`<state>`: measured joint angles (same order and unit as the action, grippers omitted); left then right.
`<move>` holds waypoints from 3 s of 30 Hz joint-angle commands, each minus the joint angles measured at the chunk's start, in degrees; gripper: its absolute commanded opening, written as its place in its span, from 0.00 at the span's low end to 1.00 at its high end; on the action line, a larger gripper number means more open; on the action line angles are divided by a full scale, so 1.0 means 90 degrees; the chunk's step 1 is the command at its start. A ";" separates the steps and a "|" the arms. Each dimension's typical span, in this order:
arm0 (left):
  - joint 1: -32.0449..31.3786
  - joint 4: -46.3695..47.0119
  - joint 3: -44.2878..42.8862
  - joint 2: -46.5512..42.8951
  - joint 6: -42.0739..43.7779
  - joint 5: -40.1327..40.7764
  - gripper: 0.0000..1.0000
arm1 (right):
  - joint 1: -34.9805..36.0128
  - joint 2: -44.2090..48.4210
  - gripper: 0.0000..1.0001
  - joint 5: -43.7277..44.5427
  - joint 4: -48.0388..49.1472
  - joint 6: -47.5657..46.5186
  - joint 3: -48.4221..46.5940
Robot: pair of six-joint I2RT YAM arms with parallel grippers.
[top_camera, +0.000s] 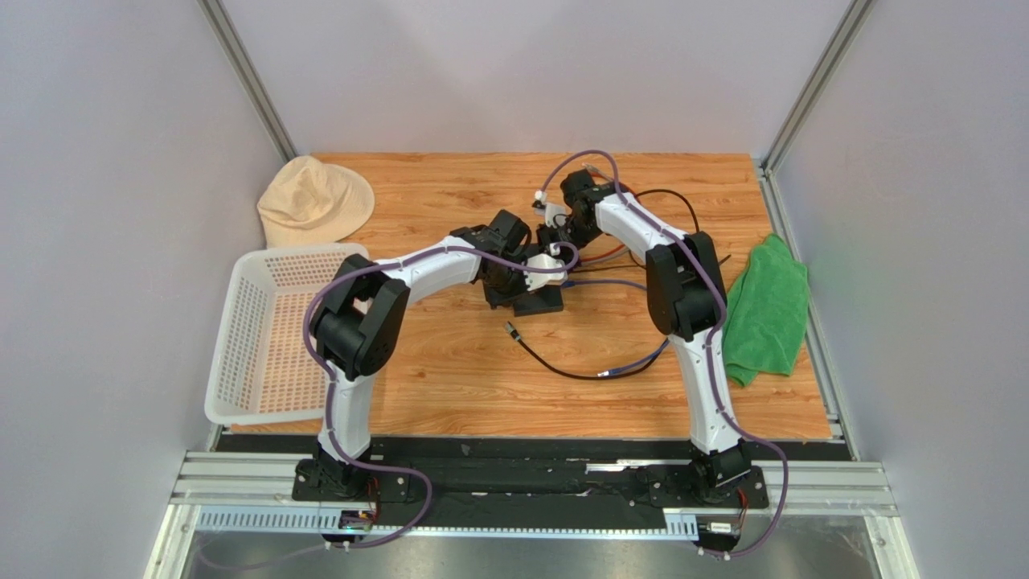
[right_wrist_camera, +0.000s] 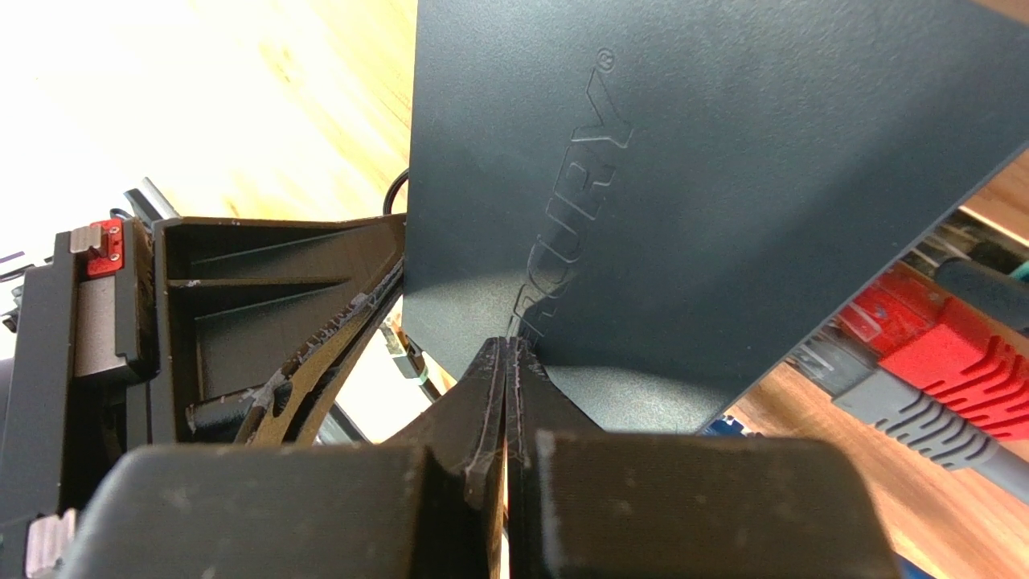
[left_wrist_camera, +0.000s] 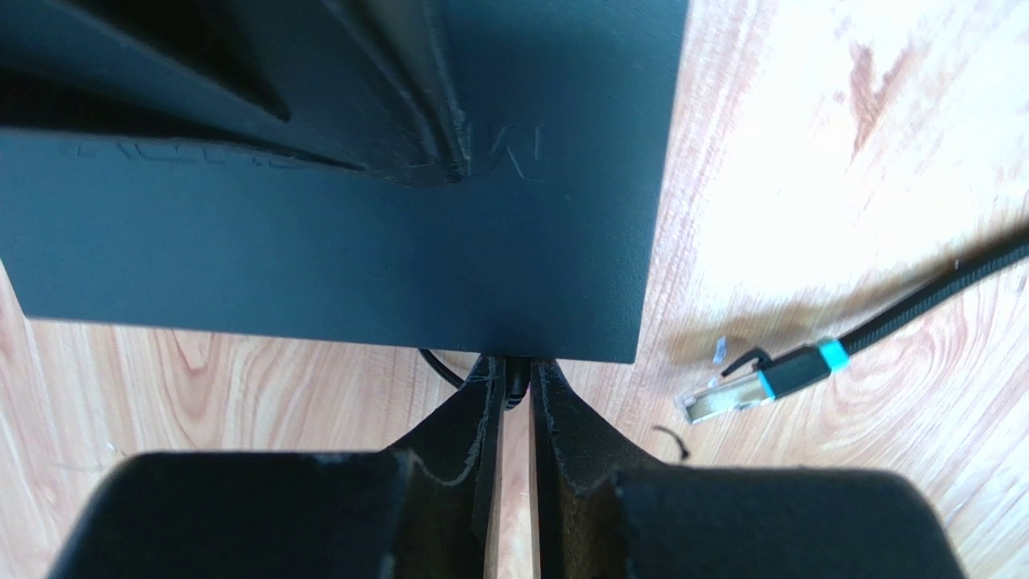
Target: Pull the plug from the switch port
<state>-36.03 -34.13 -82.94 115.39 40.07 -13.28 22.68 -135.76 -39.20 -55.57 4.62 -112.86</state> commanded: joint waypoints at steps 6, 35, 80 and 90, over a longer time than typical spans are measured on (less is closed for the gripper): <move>-0.0039 0.0111 -0.0111 -0.0175 -0.1201 0.0139 0.00 | 0.0048 0.0211 0.00 0.0976 -0.0046 -0.0386 0.0557; -0.0108 -0.0023 0.0339 -0.0079 -0.2813 -0.0827 0.00 | 0.0225 0.0427 0.00 0.1758 -0.0183 -0.1051 0.1075; 0.0438 -0.0192 0.1951 -0.1973 -0.1202 0.0186 0.00 | 0.0312 0.0280 0.00 0.1359 -0.0251 -0.1168 0.0626; 0.1777 -0.1061 -0.0946 0.0027 -0.1142 0.0907 0.01 | 0.0303 0.1246 0.09 0.0596 0.0012 -0.0875 0.0625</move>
<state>-23.07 -37.63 -81.69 109.78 28.95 -11.73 25.96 -130.21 -34.06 -58.83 -3.07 -106.98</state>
